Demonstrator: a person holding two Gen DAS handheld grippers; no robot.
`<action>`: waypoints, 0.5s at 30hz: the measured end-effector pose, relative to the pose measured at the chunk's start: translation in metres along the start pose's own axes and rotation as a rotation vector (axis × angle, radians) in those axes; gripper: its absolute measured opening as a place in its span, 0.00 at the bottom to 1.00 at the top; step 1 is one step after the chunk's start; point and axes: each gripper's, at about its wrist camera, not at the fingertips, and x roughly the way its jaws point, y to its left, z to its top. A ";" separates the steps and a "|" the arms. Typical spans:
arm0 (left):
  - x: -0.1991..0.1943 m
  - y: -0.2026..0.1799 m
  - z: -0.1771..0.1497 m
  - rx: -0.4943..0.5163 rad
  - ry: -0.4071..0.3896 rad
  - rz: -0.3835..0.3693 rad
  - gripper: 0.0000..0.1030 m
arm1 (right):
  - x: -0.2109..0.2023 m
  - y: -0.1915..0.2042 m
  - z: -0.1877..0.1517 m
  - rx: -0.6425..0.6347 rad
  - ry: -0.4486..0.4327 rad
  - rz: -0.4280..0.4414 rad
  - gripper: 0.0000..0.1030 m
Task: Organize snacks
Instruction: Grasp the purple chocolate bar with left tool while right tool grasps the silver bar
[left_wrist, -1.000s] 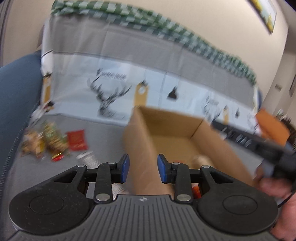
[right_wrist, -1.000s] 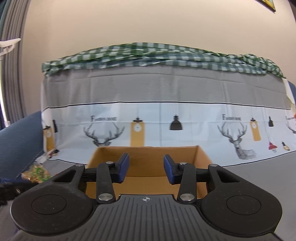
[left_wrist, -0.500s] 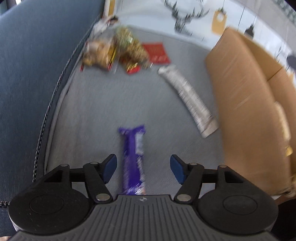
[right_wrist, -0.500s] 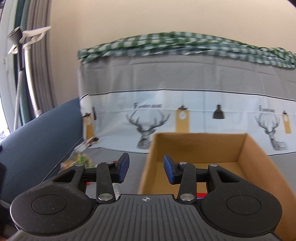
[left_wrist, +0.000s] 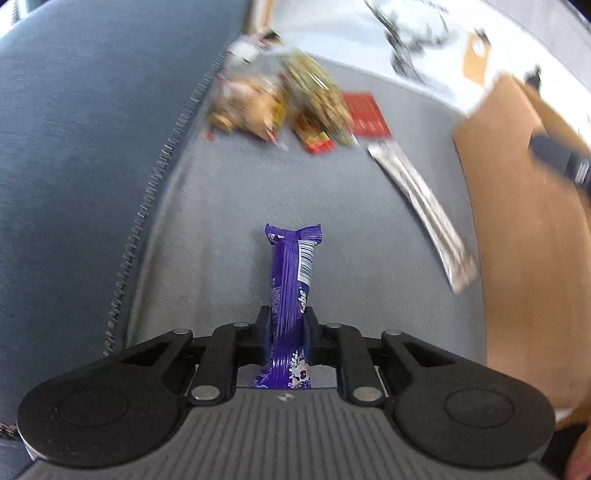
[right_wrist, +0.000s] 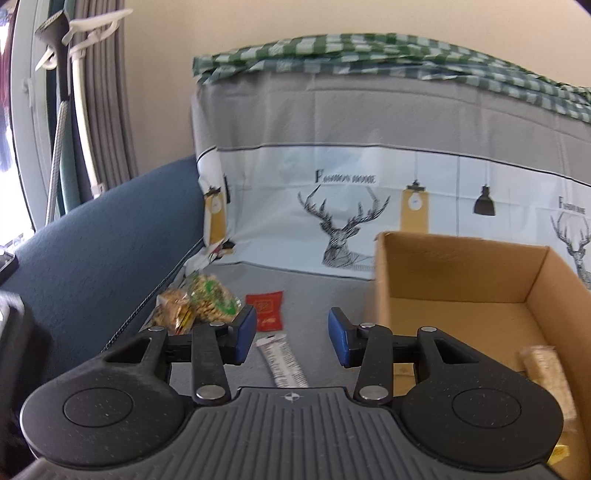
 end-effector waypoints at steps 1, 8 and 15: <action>-0.002 0.005 0.002 -0.026 -0.008 0.001 0.17 | 0.004 0.004 -0.001 -0.007 0.010 0.001 0.44; 0.003 0.016 0.010 -0.106 0.009 0.007 0.17 | 0.044 0.033 -0.015 -0.078 0.129 -0.032 0.50; 0.014 0.017 0.014 -0.102 0.025 -0.005 0.17 | 0.088 0.054 -0.029 -0.162 0.246 -0.094 0.59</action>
